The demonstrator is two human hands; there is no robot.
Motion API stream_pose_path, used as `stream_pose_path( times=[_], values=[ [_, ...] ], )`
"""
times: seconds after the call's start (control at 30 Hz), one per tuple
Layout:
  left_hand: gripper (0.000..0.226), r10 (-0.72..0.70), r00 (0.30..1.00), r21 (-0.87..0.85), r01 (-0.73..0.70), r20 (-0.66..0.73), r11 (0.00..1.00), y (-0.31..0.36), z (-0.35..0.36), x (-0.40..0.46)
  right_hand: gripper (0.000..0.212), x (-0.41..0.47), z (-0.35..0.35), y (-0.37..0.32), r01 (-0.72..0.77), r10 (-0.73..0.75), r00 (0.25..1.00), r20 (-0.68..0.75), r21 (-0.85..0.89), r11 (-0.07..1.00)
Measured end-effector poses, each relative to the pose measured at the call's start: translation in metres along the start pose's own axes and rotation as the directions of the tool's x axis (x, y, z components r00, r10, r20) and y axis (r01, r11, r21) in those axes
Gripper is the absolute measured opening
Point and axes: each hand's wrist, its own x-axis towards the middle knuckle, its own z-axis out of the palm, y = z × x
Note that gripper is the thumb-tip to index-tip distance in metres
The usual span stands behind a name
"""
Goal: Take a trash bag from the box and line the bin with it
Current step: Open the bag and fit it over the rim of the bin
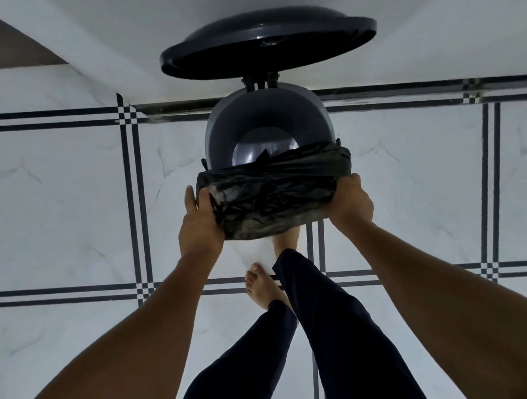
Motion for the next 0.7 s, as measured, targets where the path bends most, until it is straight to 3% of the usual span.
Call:
stream_pose_path(
  times=[0.2,0.4,0.53,0.6,0.7],
  values=[
    [0.067,-0.012,0.988,-0.028,0.008,-0.151,1.0,0.011,-0.01,0.029,0.033,0.03,-0.008,-0.006,0.004,-0.013,0.99,-0.142,-0.061,0.998],
    [0.071,-0.037,0.986,-0.054,0.028,-0.162,0.998,0.012,-0.03,0.049,0.024,0.058,-0.038,-0.006,0.005,-0.02,0.976,-0.216,-0.069,0.998],
    [0.049,-0.094,0.979,-0.238,0.049,-0.183,0.97,0.016,-0.037,0.056,0.039,0.074,-0.056,-0.023,-0.039,0.038,0.999,-0.038,-0.033,0.999],
    [0.042,-0.17,0.964,-0.38,0.082,-0.206,0.921,0.022,-0.039,0.062,0.053,0.075,-0.066,-0.036,-0.112,0.105,0.992,0.077,0.099,0.989],
    [0.042,-0.246,0.946,-0.525,0.102,-0.211,0.845,0.04,-0.046,0.074,0.059,0.086,-0.072,-0.047,-0.187,0.164,0.982,0.095,0.332,0.925]
  ],
)
